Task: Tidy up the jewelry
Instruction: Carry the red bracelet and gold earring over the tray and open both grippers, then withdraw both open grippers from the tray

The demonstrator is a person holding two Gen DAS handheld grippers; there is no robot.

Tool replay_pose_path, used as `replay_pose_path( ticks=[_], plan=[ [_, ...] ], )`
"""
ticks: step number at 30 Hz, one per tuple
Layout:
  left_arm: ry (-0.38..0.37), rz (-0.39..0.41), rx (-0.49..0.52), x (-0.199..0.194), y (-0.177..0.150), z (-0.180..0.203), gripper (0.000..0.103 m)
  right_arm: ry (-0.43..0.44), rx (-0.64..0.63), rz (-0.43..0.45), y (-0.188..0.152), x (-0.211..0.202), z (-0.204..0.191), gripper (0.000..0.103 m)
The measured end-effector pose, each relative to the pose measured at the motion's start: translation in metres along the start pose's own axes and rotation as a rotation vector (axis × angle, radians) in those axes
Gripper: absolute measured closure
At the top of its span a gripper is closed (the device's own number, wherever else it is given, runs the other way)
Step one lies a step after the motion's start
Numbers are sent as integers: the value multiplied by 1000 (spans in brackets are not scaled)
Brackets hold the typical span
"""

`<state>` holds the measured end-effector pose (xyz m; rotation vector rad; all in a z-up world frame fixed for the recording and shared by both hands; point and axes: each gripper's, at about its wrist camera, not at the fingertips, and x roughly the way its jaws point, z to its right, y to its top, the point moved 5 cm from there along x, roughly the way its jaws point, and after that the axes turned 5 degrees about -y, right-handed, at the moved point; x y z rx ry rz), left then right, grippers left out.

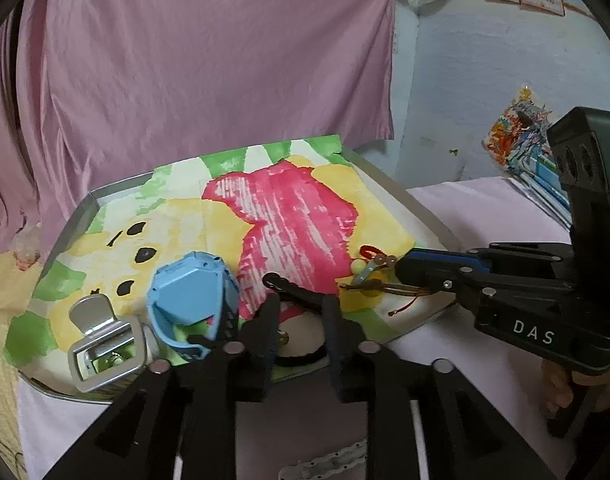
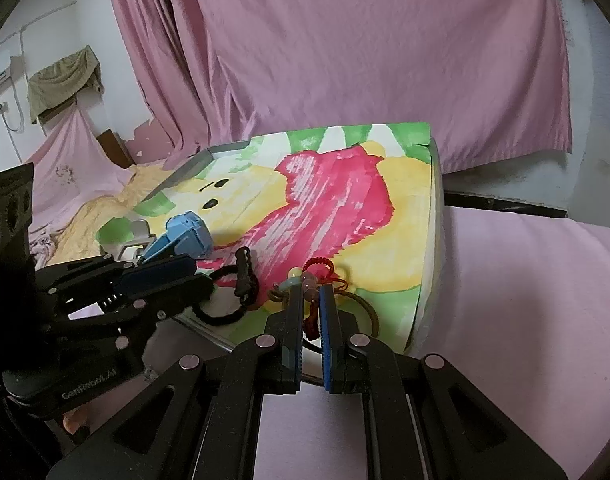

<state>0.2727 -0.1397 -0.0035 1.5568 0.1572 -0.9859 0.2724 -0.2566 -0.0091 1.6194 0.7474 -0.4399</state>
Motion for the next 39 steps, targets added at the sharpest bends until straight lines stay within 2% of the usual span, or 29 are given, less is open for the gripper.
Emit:
replay_pose_path(
  ticks=[7,9,10,14,16,17,18,19,20,21,24,34,39],
  plan=[
    [14,37,-16,-8,2,-2,68,-19,38,69,2,-14,8,95],
    [24,63,-23,-13,4,-4,50,-20,43,88,2,-18,10,92],
    [27,82,-29,-18,5,-4,47,-23,44,99,2,-21,10,89],
    [67,148,-36,-33,9,-7,37,-41,52,145,3,-31,12,68],
    [90,172,-47,-40,9,-9,24,-52,55,177,3,-37,13,60],
    [107,184,-52,-44,8,-10,13,-55,56,185,3,-39,14,54],
    [129,203,-56,-49,7,-10,7,-62,56,199,3,-42,14,45],
    [141,220,-56,-54,6,-11,5,-75,56,216,3,-46,14,39],
    [153,242,-55,-59,4,-11,2,-85,56,231,3,-49,15,27],
    [164,255,-55,-64,2,-11,1,-92,55,243,3,-52,15,20],
    [192,285,-61,-78,-5,-13,1,-105,53,282,2,-62,15,11],
    [240,346,-118,-117,-27,-24,1,-112,-14,434,-17,-110,-11,9],
    [261,373,-130,-136,-41,-29,1,-113,-21,476,-30,-129,-23,7]
  ],
)
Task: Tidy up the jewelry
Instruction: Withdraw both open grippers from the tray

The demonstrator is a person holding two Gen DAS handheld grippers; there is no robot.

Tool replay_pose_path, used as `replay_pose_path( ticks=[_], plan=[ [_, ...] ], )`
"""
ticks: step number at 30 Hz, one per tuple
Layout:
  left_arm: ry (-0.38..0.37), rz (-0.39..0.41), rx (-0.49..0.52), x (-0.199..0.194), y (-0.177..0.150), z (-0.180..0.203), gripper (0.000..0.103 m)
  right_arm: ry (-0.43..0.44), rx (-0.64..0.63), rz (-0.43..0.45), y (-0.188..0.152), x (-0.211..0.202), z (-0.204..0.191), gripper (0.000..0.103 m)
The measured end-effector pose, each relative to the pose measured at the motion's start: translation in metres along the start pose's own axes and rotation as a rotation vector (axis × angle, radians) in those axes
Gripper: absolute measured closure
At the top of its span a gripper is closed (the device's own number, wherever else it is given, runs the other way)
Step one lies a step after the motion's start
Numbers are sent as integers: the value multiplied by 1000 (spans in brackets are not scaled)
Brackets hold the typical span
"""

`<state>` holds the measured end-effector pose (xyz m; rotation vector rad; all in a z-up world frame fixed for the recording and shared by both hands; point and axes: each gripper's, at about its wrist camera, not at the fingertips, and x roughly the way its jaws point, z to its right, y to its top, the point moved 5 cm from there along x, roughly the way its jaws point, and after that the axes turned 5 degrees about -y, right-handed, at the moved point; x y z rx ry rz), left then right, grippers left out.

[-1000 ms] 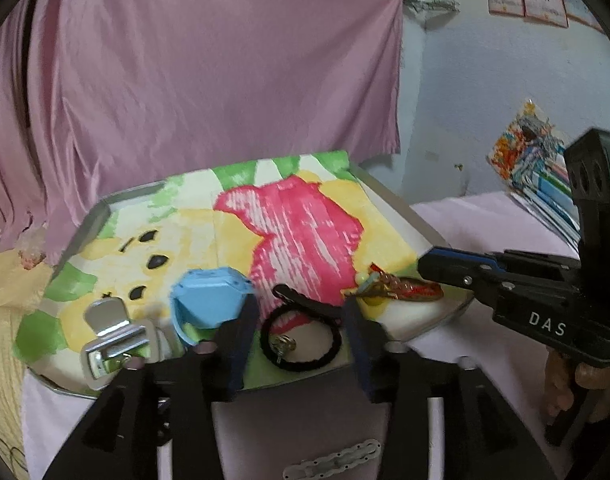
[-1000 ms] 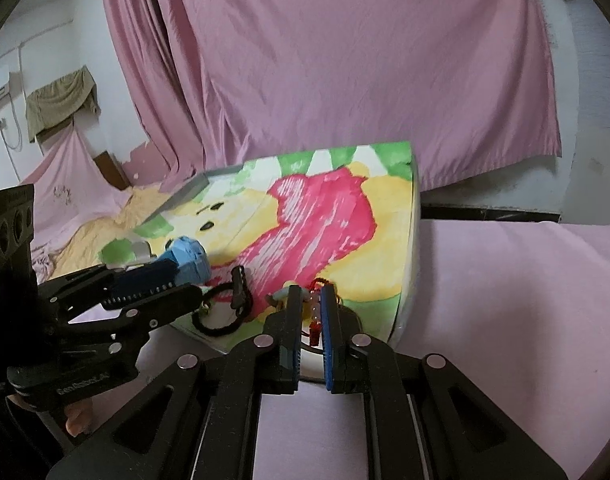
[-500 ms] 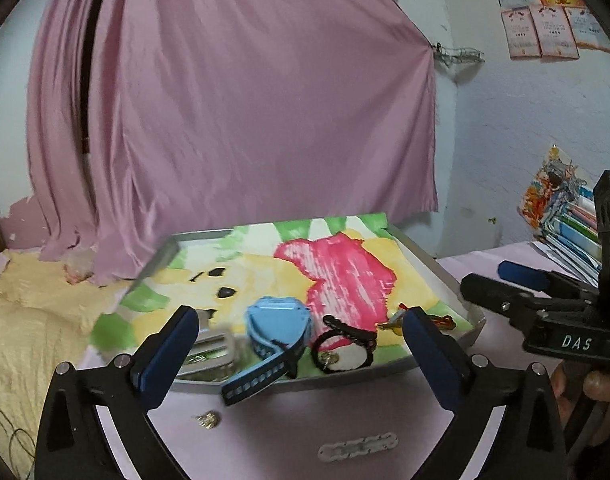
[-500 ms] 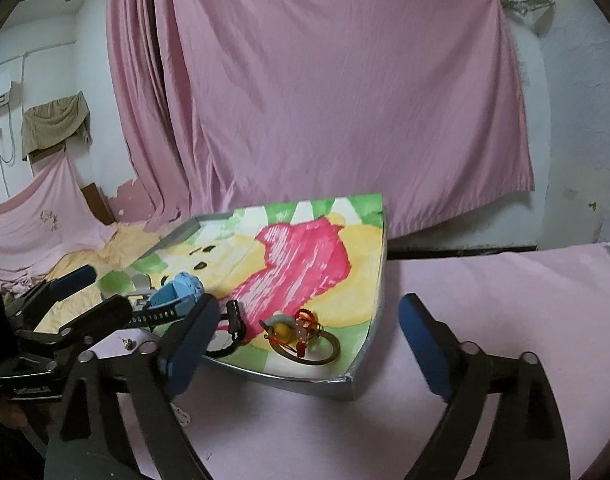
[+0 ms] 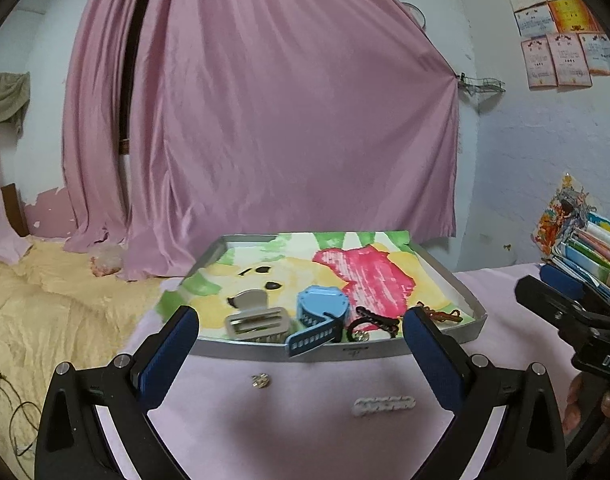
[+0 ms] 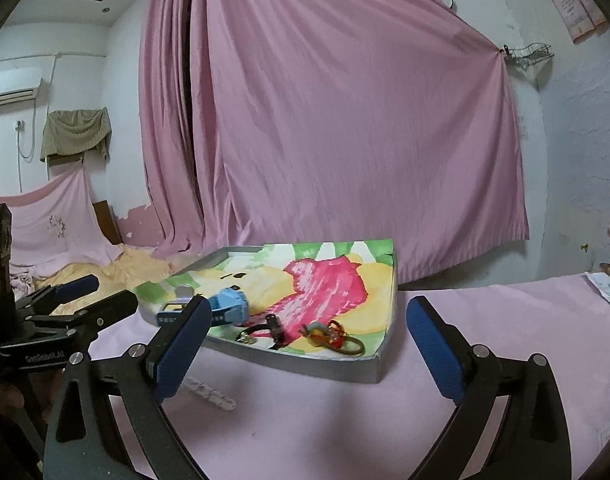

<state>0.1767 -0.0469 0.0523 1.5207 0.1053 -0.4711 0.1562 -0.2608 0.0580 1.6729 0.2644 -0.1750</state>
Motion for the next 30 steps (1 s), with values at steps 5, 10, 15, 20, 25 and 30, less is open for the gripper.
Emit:
replay_pose_path(
  ticks=[5,10,15,20,25,30],
  plan=[
    [19,12,-36,-17,-8,-14,1,-10,-9,7,-5,-16,-10,7],
    [26,25,-69,-32,-17,-27,1,1,-6,-2,-12,-28,-21,7],
    [40,14,-76,-40,-27,-38,1,11,-18,-20,-19,-35,-31,7],
    [50,-4,-94,-41,-40,-51,1,15,-20,-44,-26,-31,-38,7],
    [61,-31,-98,-39,-49,-61,1,21,-25,-82,-36,-23,-45,7],
    [37,-138,-104,-27,-54,-71,1,21,-98,-168,-40,-6,-53,7]
  ],
)
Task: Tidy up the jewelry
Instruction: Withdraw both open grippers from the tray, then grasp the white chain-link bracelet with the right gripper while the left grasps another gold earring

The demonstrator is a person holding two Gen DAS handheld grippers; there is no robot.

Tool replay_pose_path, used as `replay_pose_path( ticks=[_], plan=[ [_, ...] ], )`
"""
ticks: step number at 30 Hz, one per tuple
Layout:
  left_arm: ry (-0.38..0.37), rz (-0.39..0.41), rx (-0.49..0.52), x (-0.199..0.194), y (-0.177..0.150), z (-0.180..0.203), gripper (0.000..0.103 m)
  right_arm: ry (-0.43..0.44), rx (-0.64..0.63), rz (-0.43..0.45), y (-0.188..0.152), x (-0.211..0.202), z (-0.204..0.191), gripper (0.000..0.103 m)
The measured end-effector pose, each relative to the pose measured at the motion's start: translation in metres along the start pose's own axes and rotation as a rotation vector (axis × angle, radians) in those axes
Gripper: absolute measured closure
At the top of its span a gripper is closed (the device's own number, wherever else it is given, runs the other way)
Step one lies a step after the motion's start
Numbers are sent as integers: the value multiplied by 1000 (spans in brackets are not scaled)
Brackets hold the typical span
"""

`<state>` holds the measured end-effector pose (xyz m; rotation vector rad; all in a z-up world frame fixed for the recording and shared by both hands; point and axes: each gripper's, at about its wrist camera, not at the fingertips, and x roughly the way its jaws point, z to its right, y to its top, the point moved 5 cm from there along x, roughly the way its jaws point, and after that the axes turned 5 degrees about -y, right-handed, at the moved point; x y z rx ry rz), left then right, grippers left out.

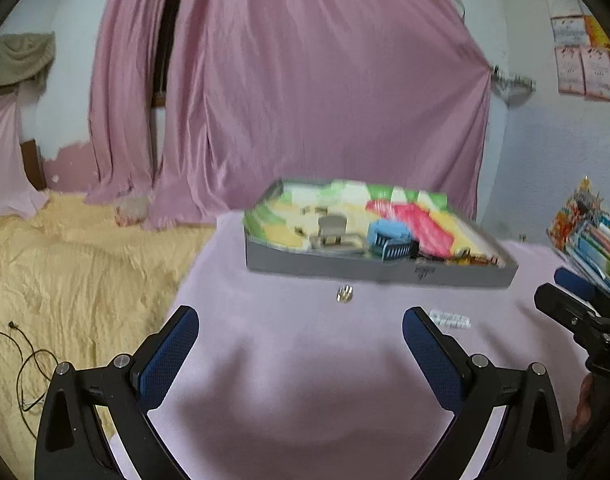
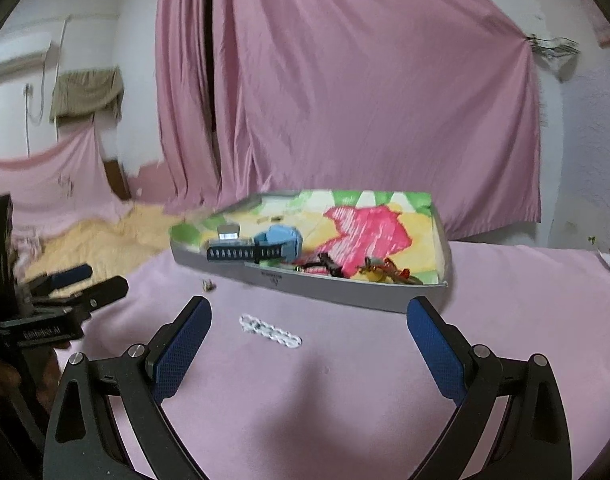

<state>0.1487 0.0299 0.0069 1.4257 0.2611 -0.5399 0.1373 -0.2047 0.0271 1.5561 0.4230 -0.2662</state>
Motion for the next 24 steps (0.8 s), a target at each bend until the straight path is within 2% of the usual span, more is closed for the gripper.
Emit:
replay_pose_path(
  ticks=[5,10,16,17,18,20,22,24],
  plan=[
    [-12,-61,-33,11,-1,-10,1,25,-65,-117,-2,18,0,7],
    [17,-120,-13,26,-3,-11,1,35,-79,-231,-8,41,0,7],
    [14,-166,6,38,-1,-8,1,113,-114,-342,-12,61,-10,8],
    [12,-171,8,39,0,-8,1,118,-127,-347,-11,62,-13,13],
    [9,-175,10,41,1,-7,1,123,-154,-357,-11,64,-16,25],
    [-4,-181,15,43,2,-6,1,134,-181,-376,-11,67,-20,40],
    [-22,-188,27,47,3,-3,1,152,-195,-399,-12,71,-23,44],
    [-37,-199,41,51,4,1,10,178,-219,-409,-13,74,-28,51]
  ],
)
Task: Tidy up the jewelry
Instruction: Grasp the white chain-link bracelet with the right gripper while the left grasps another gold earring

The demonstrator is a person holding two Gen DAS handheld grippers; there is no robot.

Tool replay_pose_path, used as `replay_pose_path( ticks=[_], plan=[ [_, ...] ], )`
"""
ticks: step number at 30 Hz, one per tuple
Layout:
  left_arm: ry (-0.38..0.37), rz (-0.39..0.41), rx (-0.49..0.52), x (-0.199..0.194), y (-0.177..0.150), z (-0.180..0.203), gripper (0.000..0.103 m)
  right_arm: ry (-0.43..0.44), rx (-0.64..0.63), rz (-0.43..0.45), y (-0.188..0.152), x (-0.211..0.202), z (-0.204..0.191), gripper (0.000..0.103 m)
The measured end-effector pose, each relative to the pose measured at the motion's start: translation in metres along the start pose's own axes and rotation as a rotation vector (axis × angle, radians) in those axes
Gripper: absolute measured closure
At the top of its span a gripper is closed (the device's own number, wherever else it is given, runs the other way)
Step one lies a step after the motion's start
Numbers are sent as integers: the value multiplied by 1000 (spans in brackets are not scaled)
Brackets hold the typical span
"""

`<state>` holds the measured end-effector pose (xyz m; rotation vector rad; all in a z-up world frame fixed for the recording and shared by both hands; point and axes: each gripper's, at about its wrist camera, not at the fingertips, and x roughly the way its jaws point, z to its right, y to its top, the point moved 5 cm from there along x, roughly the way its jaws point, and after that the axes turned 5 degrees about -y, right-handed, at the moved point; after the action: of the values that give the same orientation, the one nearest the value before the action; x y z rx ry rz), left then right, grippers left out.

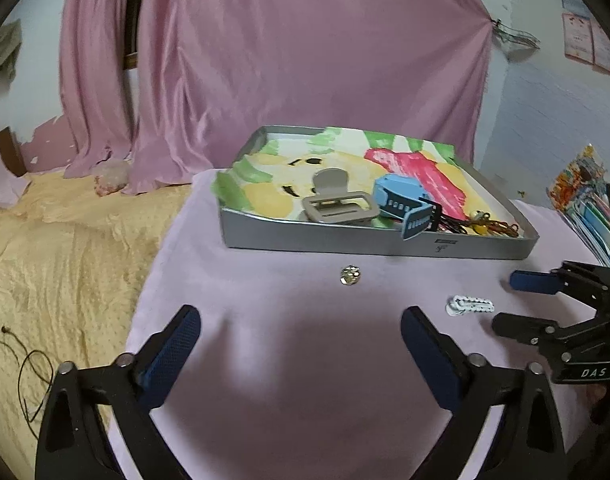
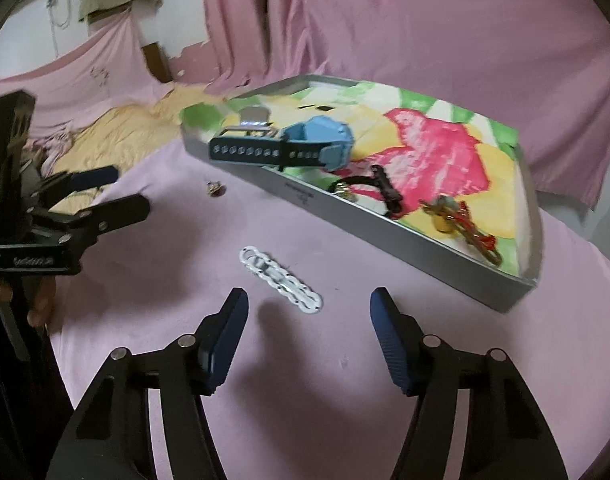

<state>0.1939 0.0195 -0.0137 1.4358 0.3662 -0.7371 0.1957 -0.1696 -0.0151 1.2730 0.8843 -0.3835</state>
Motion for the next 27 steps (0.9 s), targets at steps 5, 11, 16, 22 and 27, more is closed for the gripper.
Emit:
replay_pose_path(
  ticks=[5,11,16,22,27],
  plan=[
    [-38,-56,22,15,3,7,26,20,-40,-18,5,7,-6,65],
    [-58,-75,23,24,6,13,35,58,-65,-28,7,11,-12,85],
    [-69,-130,28,35,6,17,42,54,-58,-25,6,12,-7,89],
    [-80,-166,31,43,12,22,51,38,-9,-23,1,9,9,89],
    [-60,-180,33,50,15,22,57,77,59,-23,-4,7,23,89]
  ],
)
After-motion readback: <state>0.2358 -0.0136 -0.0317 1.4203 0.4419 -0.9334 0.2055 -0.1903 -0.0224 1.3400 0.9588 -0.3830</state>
